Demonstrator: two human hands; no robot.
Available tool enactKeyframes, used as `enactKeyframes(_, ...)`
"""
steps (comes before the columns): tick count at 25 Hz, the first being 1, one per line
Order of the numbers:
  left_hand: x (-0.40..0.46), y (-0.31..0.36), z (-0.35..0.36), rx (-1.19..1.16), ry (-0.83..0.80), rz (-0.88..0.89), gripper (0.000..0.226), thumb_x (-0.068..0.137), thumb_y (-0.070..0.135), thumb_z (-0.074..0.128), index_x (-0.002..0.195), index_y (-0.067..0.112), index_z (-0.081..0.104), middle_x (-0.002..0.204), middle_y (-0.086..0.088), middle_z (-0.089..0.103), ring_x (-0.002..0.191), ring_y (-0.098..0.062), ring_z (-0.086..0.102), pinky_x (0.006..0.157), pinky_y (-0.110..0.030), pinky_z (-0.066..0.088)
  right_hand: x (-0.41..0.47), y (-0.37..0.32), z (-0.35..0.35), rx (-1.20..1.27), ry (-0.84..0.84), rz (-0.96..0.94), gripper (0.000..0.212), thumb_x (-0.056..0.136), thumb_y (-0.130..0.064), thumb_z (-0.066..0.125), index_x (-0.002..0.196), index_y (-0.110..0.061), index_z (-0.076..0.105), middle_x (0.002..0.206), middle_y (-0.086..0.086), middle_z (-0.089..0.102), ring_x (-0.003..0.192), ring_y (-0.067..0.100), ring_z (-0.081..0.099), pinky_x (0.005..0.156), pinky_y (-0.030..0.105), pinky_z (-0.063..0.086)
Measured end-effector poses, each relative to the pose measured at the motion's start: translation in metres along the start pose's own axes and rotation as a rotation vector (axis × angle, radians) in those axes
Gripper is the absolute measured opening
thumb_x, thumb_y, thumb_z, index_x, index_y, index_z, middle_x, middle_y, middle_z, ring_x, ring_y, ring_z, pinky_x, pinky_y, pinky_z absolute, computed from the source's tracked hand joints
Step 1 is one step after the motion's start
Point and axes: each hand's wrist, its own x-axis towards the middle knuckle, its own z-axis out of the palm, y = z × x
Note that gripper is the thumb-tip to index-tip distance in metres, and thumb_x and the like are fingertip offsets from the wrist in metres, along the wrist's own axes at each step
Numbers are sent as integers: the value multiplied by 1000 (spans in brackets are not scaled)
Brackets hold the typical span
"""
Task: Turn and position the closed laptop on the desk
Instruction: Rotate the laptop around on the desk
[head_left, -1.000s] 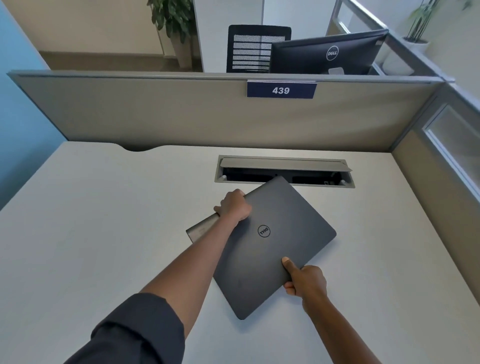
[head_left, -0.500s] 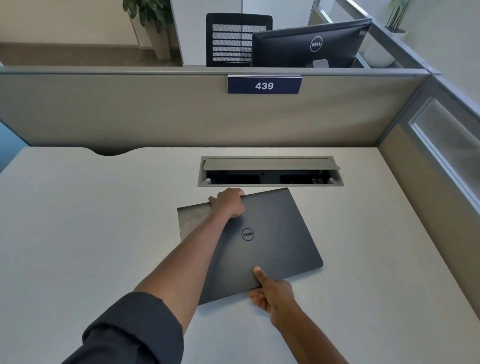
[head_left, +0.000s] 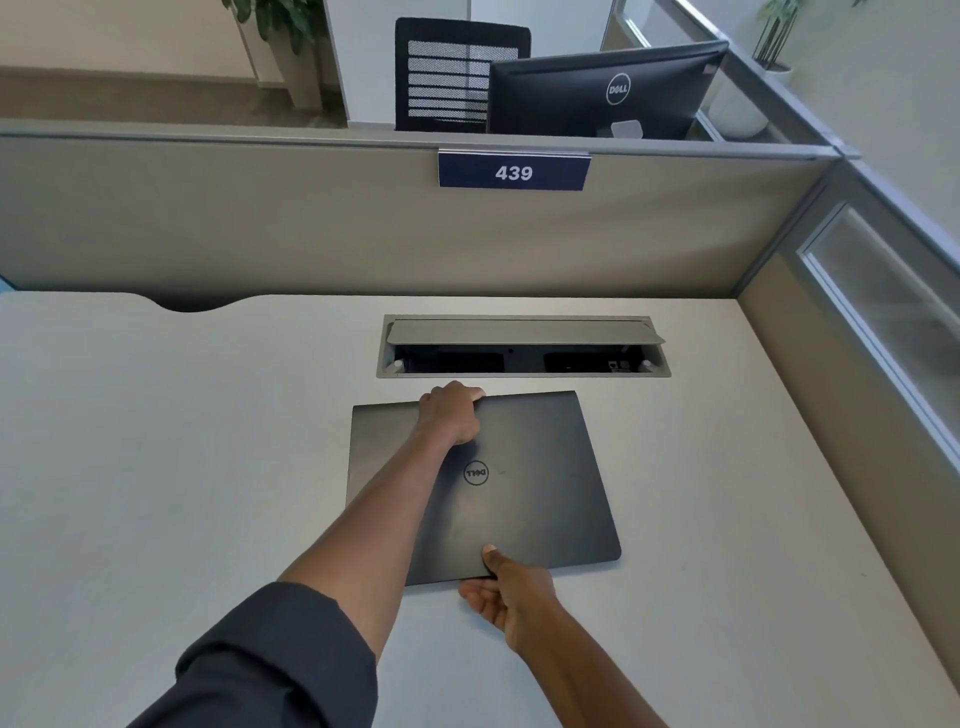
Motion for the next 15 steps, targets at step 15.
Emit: enactKeyframes(15, -134, -49, 79, -40, 243, 15, 66, 99, 44, 39, 157, 19, 19, 168, -9, 8, 154, -29, 5, 123, -47, 6, 0, -4, -50, -534, 75, -281, 29, 89, -22, 75, 70, -1, 66, 63, 15, 66, 53, 29, 64, 57, 35, 58)
